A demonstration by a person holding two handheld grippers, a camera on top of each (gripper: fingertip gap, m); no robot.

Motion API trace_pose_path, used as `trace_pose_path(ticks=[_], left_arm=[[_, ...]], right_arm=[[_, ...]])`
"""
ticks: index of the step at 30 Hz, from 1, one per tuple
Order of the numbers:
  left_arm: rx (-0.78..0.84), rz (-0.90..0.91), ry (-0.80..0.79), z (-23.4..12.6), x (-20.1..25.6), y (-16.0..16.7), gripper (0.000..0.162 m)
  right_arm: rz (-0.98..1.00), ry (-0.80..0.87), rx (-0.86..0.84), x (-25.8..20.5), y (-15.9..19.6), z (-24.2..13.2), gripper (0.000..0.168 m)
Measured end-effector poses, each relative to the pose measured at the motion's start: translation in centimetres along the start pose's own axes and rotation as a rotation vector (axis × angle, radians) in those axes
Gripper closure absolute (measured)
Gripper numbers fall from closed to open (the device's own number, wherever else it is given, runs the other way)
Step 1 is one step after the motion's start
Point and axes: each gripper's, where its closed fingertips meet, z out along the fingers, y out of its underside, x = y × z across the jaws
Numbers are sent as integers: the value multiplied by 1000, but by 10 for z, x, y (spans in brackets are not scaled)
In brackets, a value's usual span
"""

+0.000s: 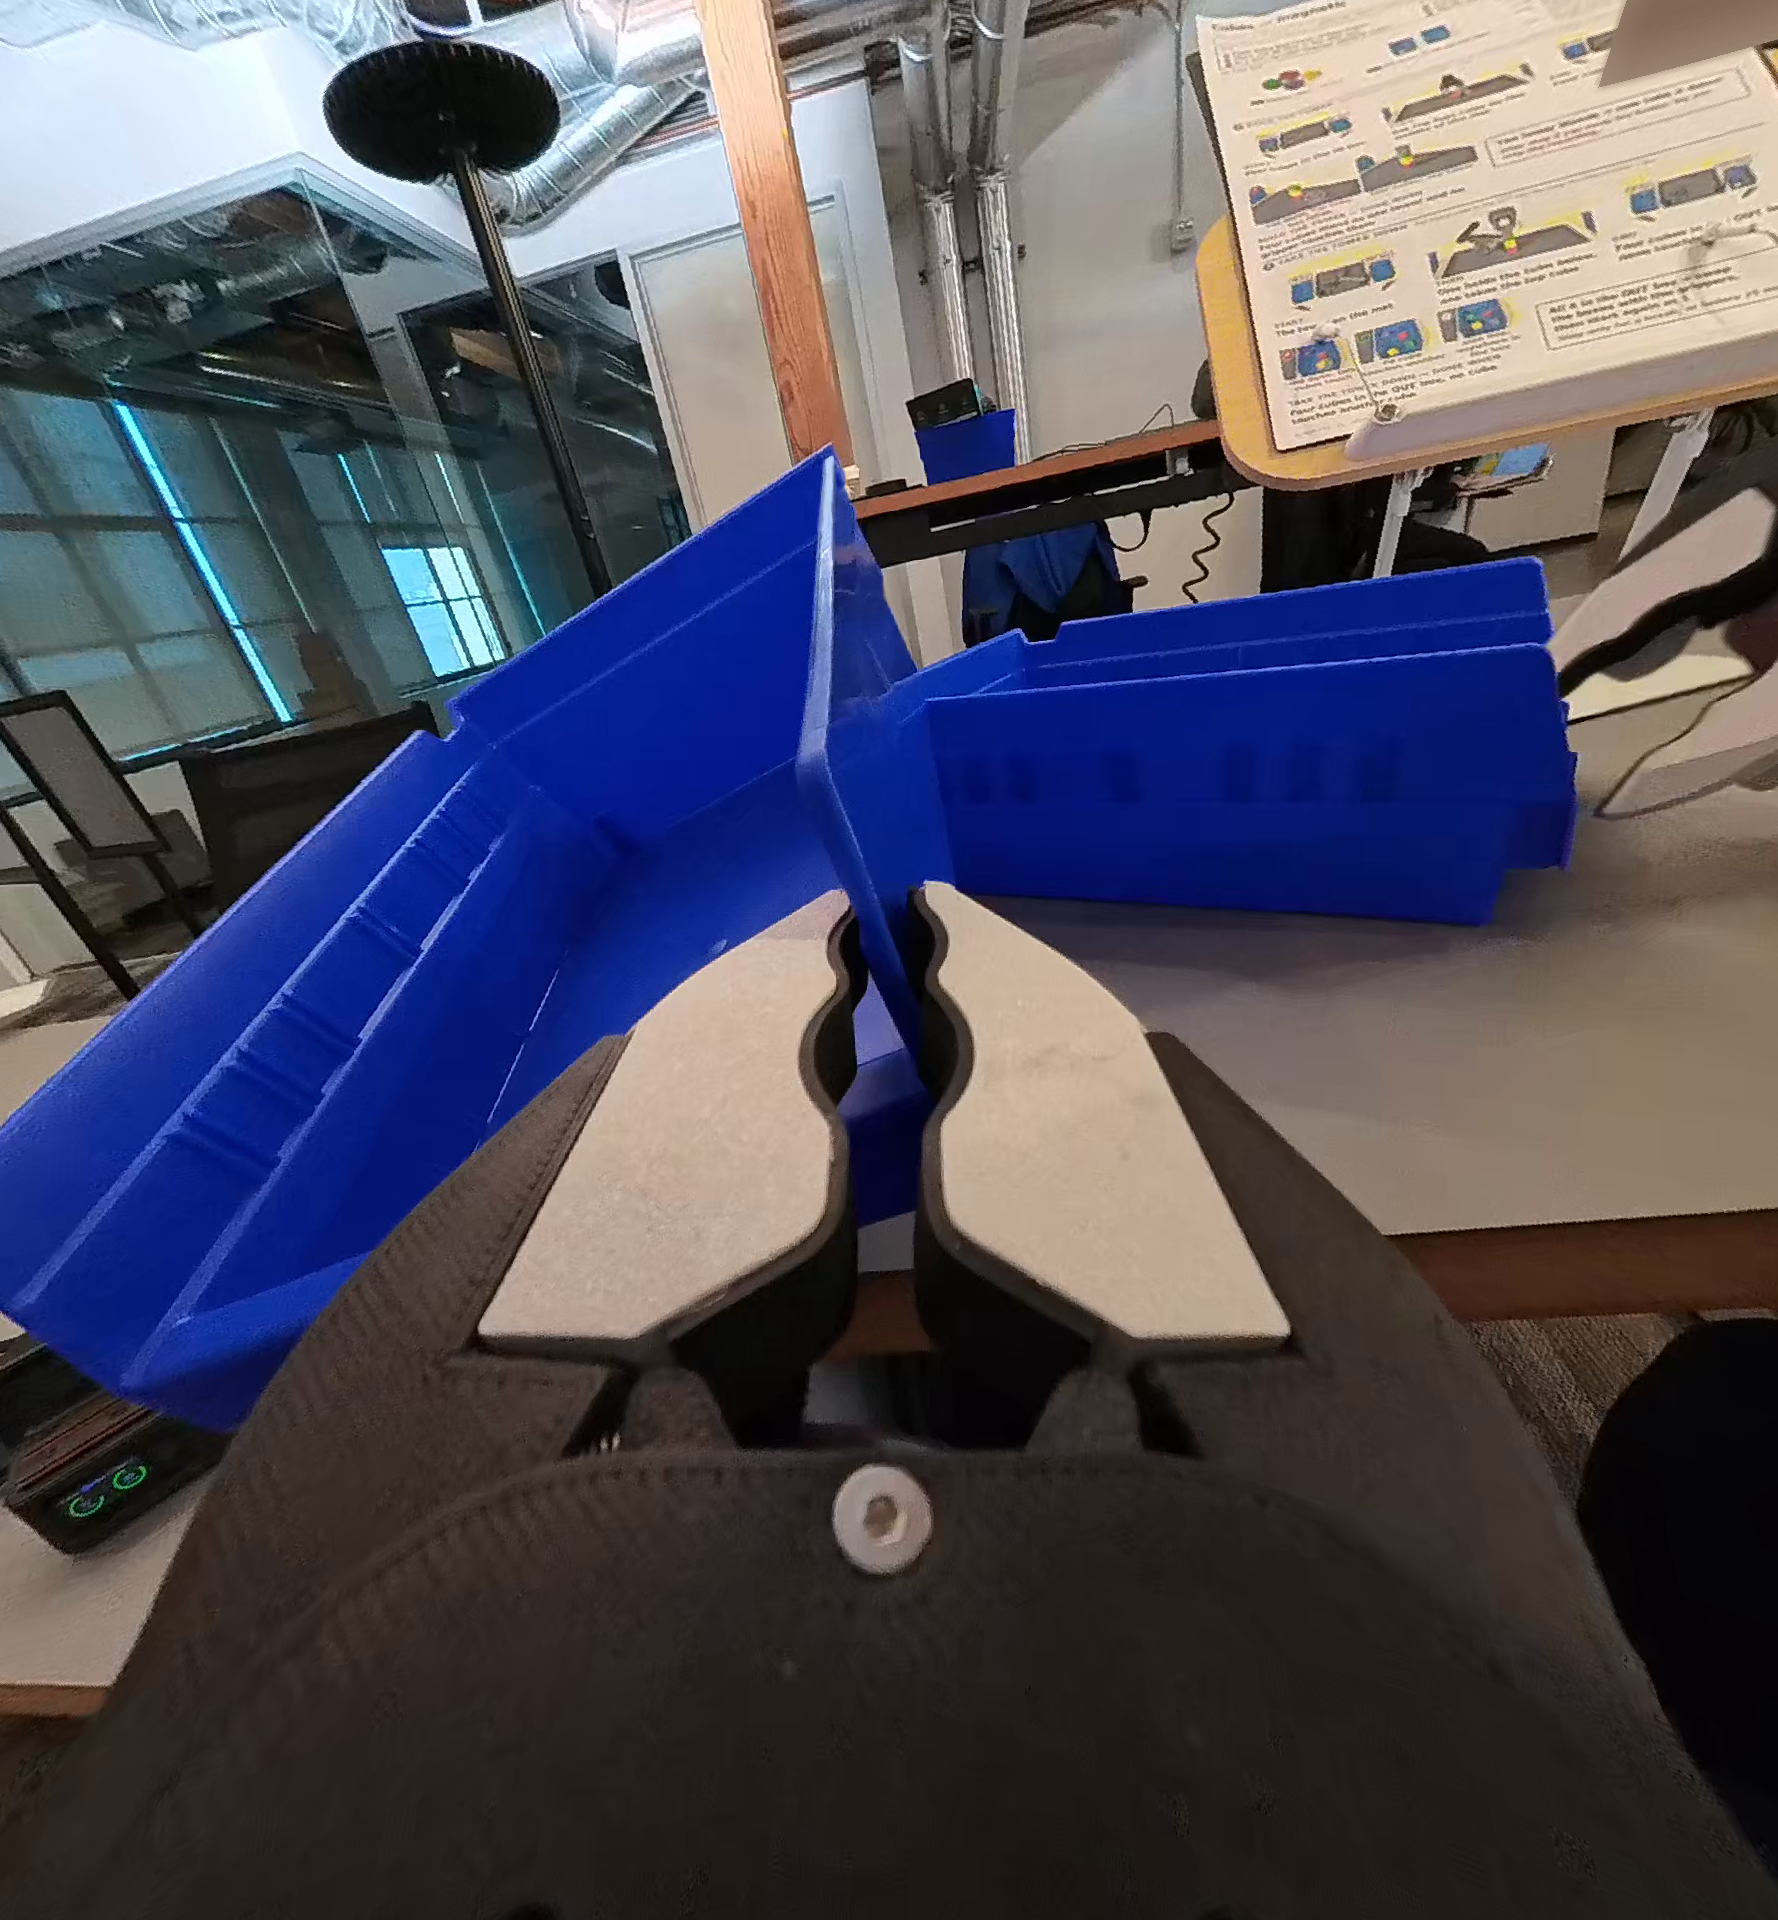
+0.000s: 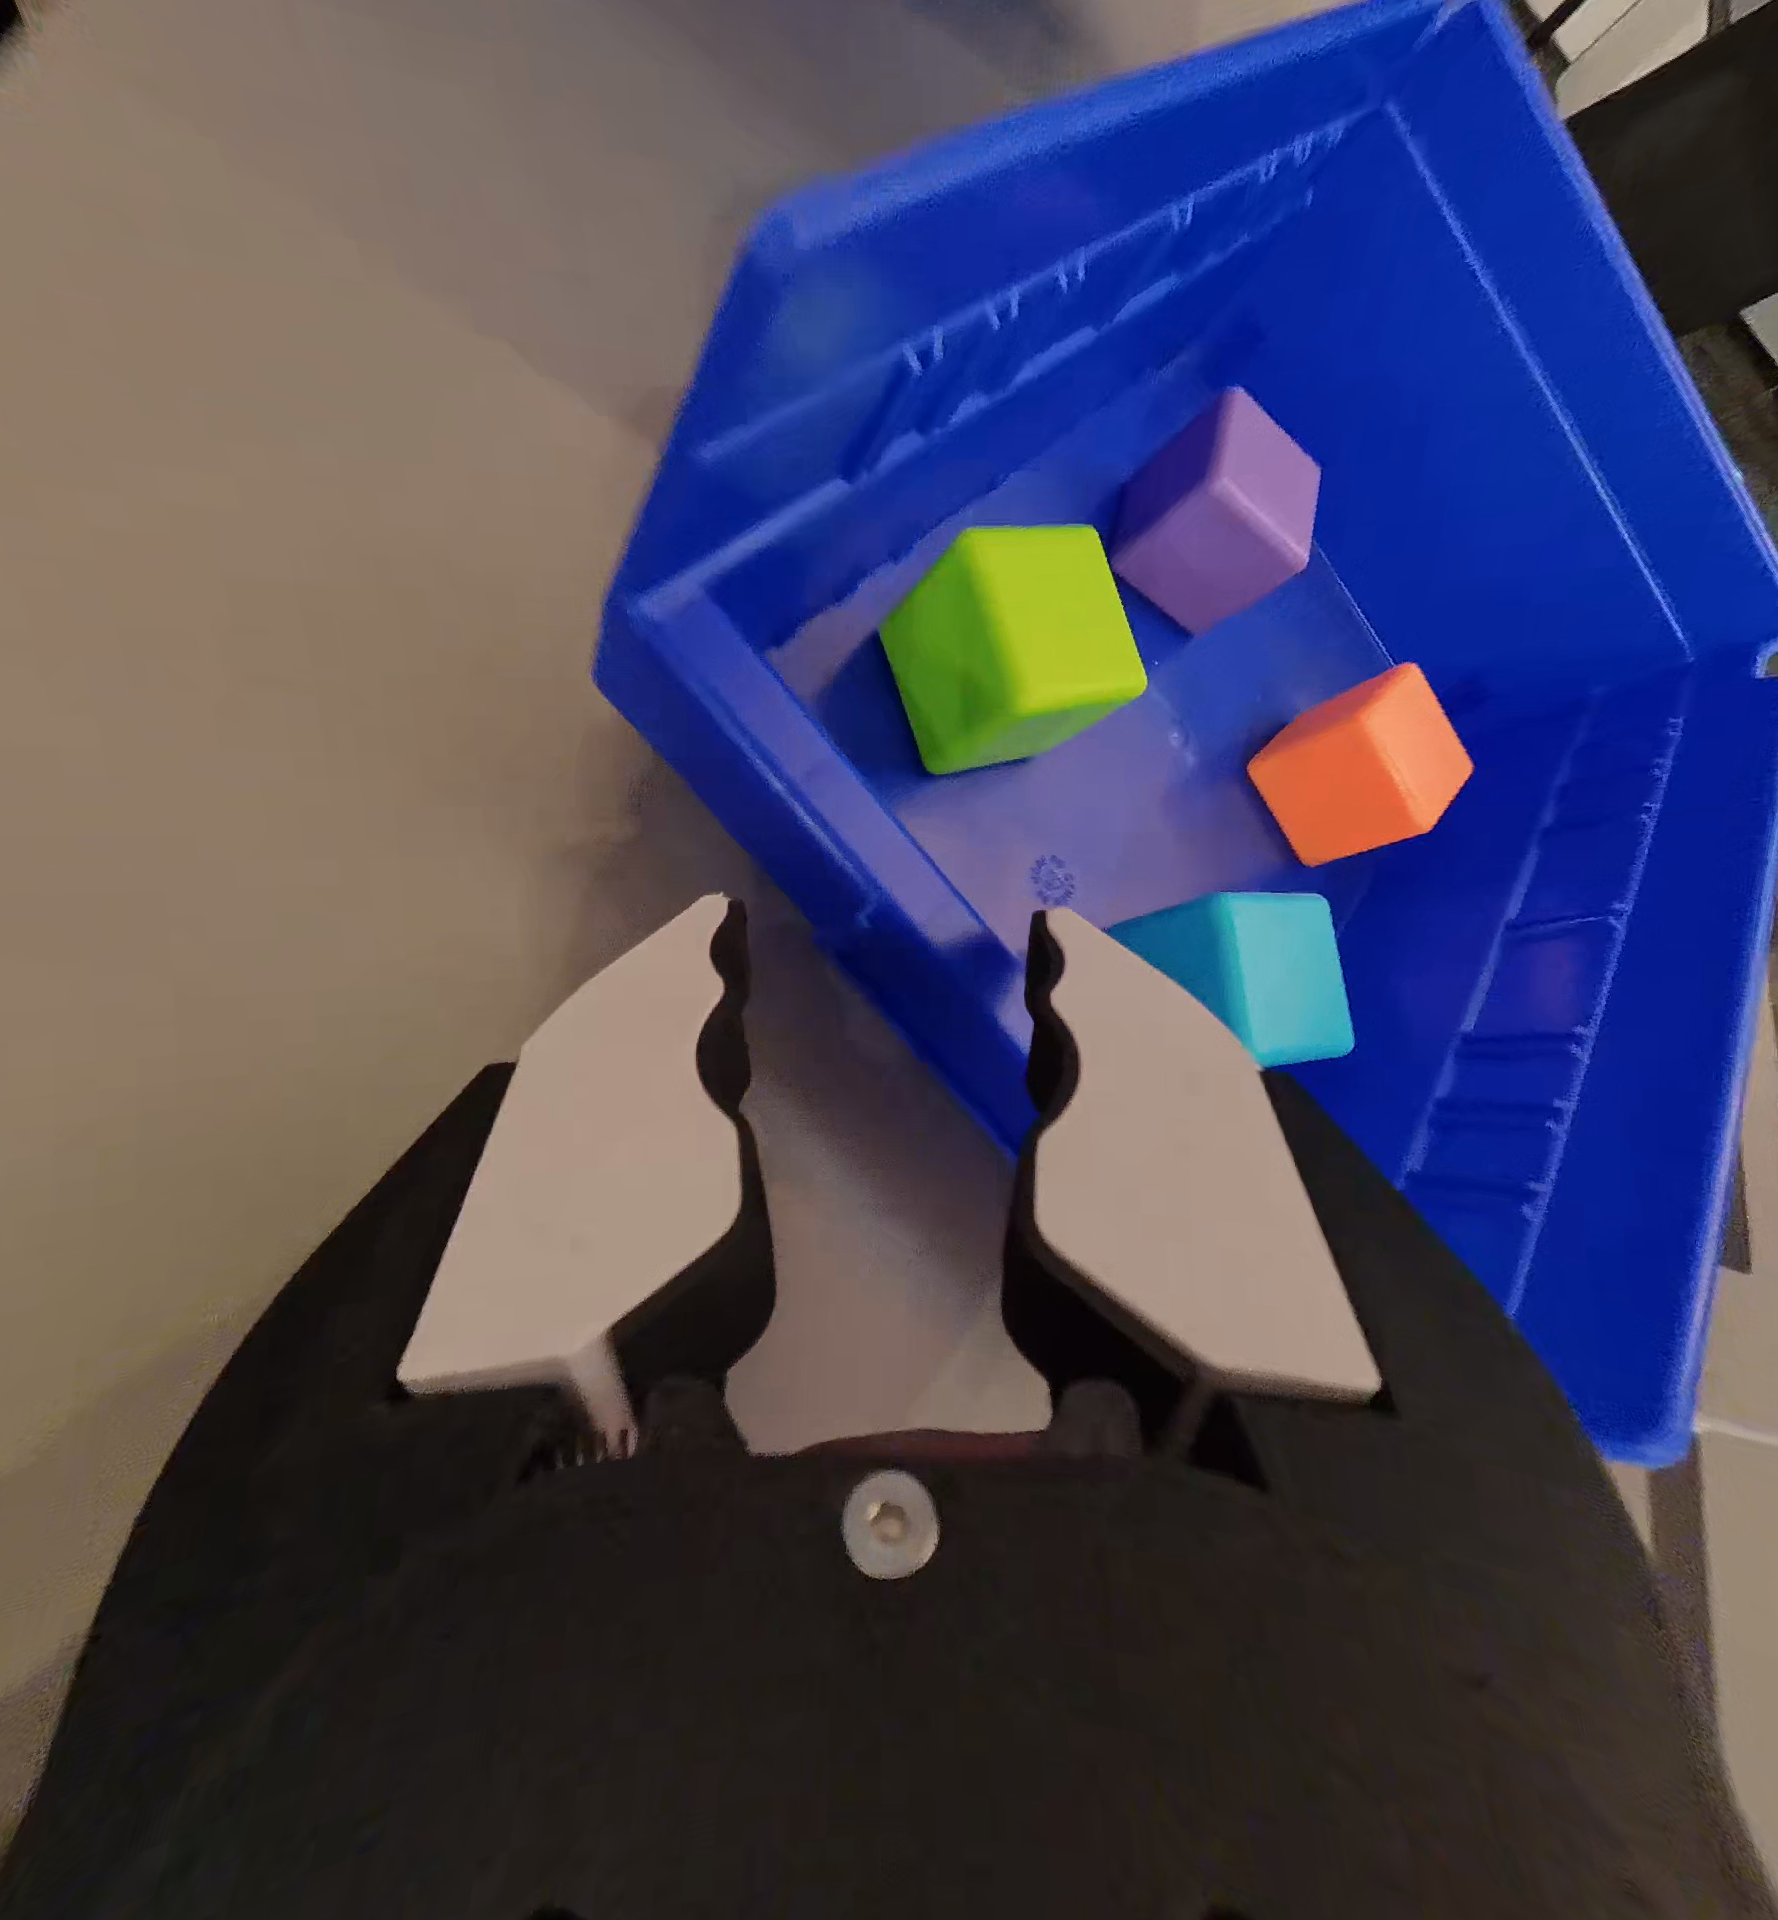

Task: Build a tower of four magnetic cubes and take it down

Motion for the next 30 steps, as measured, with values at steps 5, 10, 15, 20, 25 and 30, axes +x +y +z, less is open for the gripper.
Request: trace_pose_path(ticks=[5, 10, 15, 20, 25, 30], left_arm=[[-4, 0, -10, -1, 4, -1, 156], [-9, 6, -22, -2, 4, 1, 156], [-18, 26, -23, -1, 6, 4, 156], [-7, 21, -30, -3, 6, 3, 156], [4, 10, -43, -5, 3, 2, 156], [19, 0, -49, -9, 1, 2, 156]], right_arm=[[-68, -48, -27, 8, 7, 17, 123], [-77, -53, -33, 11, 5, 22, 124], [-42, -6, -49, 20, 0, 33, 124], [20, 63, -95, 34, -9, 52, 124], [98, 145, -149, 53, -15, 72, 124], [165, 216, -199, 73, -19, 91, 125]])
